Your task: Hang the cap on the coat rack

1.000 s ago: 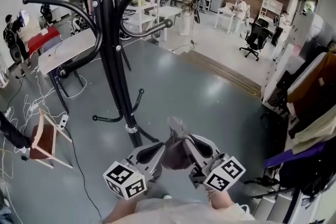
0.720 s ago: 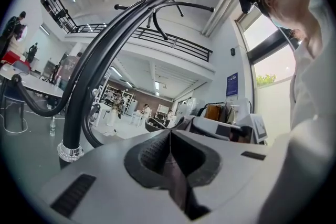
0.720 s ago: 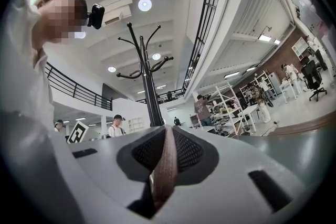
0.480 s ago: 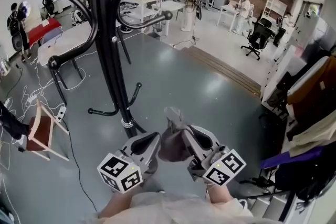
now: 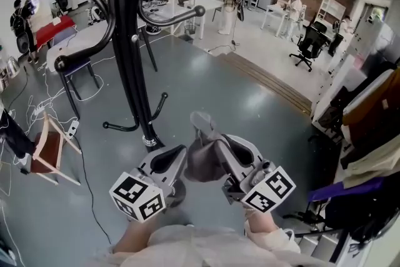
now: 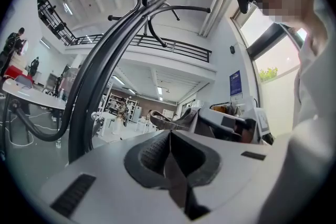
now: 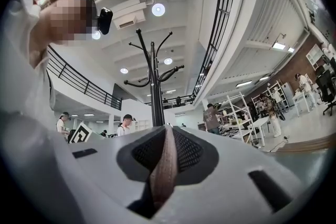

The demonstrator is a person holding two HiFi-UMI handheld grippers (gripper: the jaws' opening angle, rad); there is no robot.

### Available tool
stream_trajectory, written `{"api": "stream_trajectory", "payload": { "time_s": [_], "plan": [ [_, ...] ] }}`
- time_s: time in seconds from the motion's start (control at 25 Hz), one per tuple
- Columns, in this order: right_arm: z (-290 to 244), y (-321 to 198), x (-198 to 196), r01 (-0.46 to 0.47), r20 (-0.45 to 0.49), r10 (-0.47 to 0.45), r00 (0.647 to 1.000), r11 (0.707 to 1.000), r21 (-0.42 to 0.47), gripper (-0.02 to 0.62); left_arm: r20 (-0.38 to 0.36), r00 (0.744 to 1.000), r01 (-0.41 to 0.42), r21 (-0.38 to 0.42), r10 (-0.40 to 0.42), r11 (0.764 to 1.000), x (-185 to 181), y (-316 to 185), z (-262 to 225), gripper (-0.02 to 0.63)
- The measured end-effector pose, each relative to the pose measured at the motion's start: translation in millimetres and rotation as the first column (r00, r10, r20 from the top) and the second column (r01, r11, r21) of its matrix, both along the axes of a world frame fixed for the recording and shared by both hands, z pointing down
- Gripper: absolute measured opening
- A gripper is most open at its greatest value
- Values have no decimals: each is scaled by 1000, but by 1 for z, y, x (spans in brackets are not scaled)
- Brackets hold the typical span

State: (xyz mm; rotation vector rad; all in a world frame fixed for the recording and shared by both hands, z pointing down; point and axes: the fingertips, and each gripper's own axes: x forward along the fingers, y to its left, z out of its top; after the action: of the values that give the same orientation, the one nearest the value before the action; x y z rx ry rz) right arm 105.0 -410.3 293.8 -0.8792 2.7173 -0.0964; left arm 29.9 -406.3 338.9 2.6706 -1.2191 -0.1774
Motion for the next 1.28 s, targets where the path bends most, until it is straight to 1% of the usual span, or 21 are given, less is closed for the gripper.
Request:
{"api": "stream_trajectory", "payload": {
  "time_s": [0.08, 0.2, 0.56, 0.72, 1.04, 1.16, 1.28],
  "plan": [
    [-6, 0, -1, 8, -3, -8, 1000, 1000, 16, 35, -8, 1000, 14, 13, -14, 1000, -1, -2, -4, 17],
    [-16, -1, 0, 15, -3, -15, 1000, 999, 51, 35, -22, 1000, 11, 45, -10, 999, 2, -4, -9, 17],
    [-64, -10, 3, 40, 1, -41, 999, 986, 164, 35, -5, 1000, -16, 159, 17, 987, 14, -12, -67, 17],
    [-86, -14, 3, 51, -4, -51, 999, 973, 227, 35, 2, 1000, -25, 208, 25, 978, 19, -15, -86, 17],
    [-135, -18, 14, 32, 13, -39, 999, 941, 338, 35, 29, 999, -24, 287, 16, 958, 18, -17, -121, 17],
    [-151, -20, 17, 20, 36, -36, 999, 929, 370, 35, 29, 1000, -14, 310, 6, 951, 16, -19, -131, 17],
    [-166, -22, 19, 13, 52, -36, 998, 919, 395, 35, 18, 1000, -3, 313, -3, 950, 10, -21, -135, 17]
  ]
}}
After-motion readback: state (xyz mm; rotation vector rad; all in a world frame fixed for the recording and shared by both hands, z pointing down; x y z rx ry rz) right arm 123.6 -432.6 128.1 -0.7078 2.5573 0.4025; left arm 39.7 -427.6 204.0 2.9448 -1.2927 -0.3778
